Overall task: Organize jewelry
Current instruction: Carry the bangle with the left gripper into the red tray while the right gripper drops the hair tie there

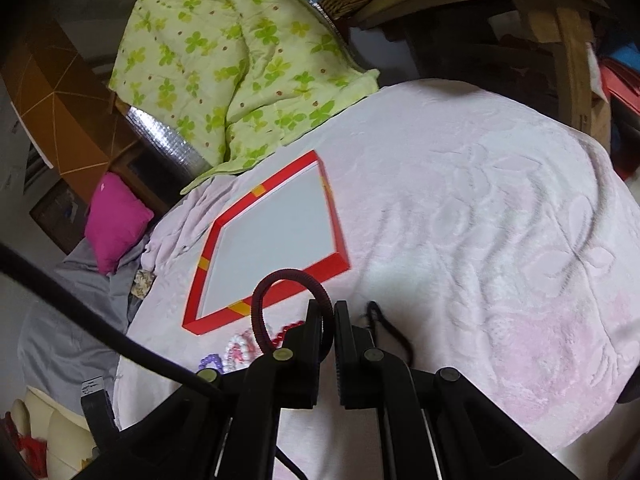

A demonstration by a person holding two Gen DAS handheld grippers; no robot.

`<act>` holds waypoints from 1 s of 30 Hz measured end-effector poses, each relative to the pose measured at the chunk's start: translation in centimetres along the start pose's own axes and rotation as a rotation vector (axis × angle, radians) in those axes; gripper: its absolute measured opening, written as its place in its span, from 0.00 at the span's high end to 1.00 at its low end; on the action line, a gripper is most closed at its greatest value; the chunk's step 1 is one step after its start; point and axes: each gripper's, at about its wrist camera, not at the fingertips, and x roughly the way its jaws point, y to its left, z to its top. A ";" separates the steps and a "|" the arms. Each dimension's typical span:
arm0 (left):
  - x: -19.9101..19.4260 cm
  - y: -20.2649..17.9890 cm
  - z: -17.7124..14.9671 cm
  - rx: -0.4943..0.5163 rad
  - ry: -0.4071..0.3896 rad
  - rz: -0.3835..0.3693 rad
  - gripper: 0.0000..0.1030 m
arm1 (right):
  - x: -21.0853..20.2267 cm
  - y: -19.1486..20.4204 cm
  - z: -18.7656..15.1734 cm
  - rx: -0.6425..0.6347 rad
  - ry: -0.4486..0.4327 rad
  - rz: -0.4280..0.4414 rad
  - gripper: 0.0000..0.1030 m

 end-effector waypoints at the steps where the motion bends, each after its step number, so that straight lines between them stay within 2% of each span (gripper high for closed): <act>1: -0.3 0.1 0.2 0.000 -0.008 0.000 0.41 | 0.2 0.6 0.2 -0.001 0.006 0.006 0.94; 7: -3.2 1.2 2.1 0.017 -0.078 0.010 0.41 | 2.8 3.7 1.5 0.021 0.029 0.039 0.94; 11: -4.9 2.0 5.7 0.035 -0.143 0.049 0.41 | 6.7 5.5 2.5 0.079 0.063 0.077 0.94; 15: -4.6 2.9 9.3 0.034 -0.181 0.109 0.41 | 10.4 6.3 3.3 0.108 0.063 0.082 0.94; 18: -3.2 3.6 12.3 0.021 -0.191 0.138 0.41 | 12.4 6.3 4.1 0.109 0.044 0.073 0.94; 22: -0.3 4.6 15.4 0.009 -0.176 0.165 0.41 | 15.5 5.6 5.6 0.120 0.067 0.043 0.94; 30: 7.1 5.5 18.8 0.009 -0.064 0.178 0.40 | 21.1 4.8 8.5 0.065 0.136 -0.025 0.94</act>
